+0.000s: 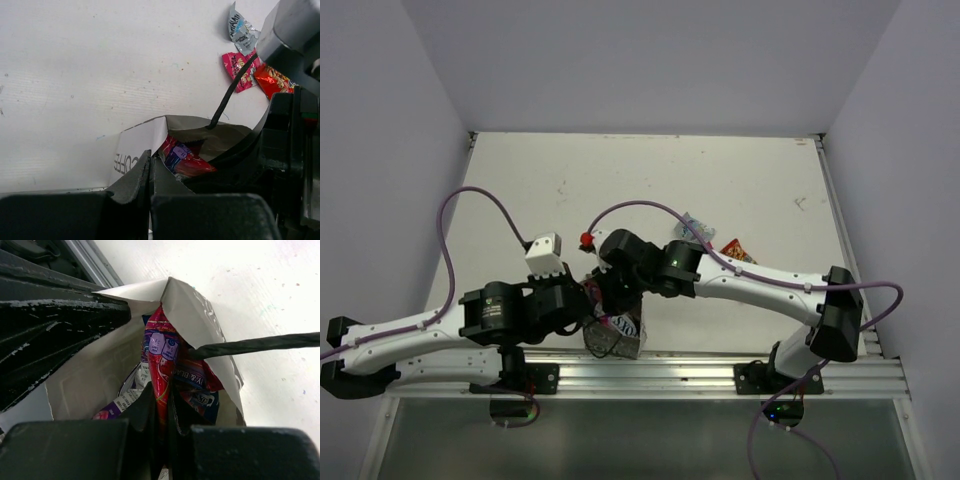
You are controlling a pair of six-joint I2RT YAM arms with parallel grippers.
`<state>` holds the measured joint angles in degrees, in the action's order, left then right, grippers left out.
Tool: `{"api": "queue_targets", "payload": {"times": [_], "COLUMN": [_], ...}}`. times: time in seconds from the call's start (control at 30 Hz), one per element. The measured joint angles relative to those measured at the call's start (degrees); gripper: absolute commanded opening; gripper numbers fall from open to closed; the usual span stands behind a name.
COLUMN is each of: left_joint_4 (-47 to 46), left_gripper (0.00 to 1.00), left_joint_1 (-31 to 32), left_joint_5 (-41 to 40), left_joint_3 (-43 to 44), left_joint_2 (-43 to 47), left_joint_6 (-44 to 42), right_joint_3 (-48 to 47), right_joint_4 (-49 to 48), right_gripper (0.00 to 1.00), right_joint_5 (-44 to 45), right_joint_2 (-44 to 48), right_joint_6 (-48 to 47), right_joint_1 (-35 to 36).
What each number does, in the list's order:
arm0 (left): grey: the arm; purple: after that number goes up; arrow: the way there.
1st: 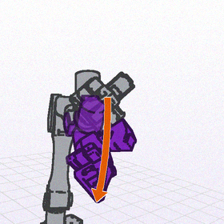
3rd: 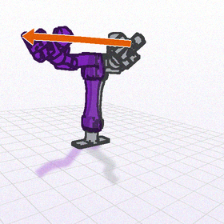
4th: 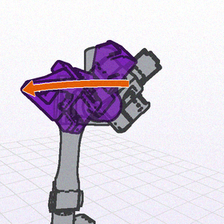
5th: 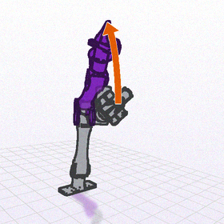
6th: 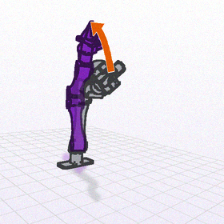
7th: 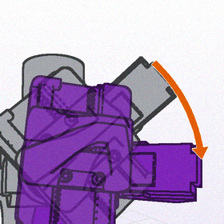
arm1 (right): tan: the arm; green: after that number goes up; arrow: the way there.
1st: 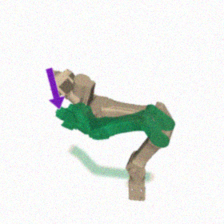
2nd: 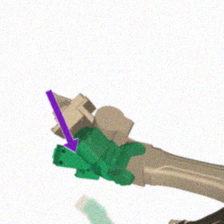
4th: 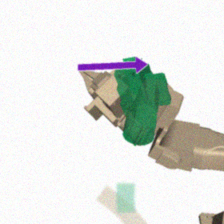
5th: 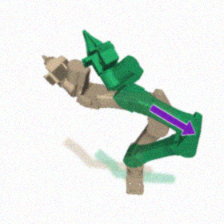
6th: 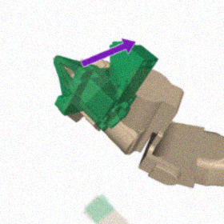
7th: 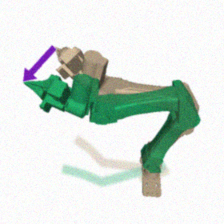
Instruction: Place the snacks into the paper bag
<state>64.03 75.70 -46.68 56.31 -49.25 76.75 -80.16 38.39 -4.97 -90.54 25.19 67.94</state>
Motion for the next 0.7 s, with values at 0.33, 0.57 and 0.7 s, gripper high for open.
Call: {"api": "queue_targets", "payload": {"times": [0.33, 0.57, 0.7], "left_joint_4": [-0.55, -0.81, -1.55], "left_gripper": [0.0, 0.0, 0.0], "left_joint_1": [0.17, 0.17, 0.17], "left_joint_5": [-0.5, -1.38, -1.4], "left_joint_3": [-0.02, -0.92, -0.94], "left_joint_2": [0.37, 0.48, 0.48], "left_joint_6": [-0.04, -1.27, -1.6], "right_joint_3": [-5.33, -21.07, -22.67], "right_joint_4": [9.14, 14.27, 15.41], "right_gripper": [0.73, 0.85, 0.89], "right_joint_5": [3.1, 8.39, 13.66], "right_joint_2": [-0.04, 1.53, 7.65], "right_joint_6": [-0.79, -3.19, -3.96], "right_joint_1": [0.31, 0.35, -0.68]}}
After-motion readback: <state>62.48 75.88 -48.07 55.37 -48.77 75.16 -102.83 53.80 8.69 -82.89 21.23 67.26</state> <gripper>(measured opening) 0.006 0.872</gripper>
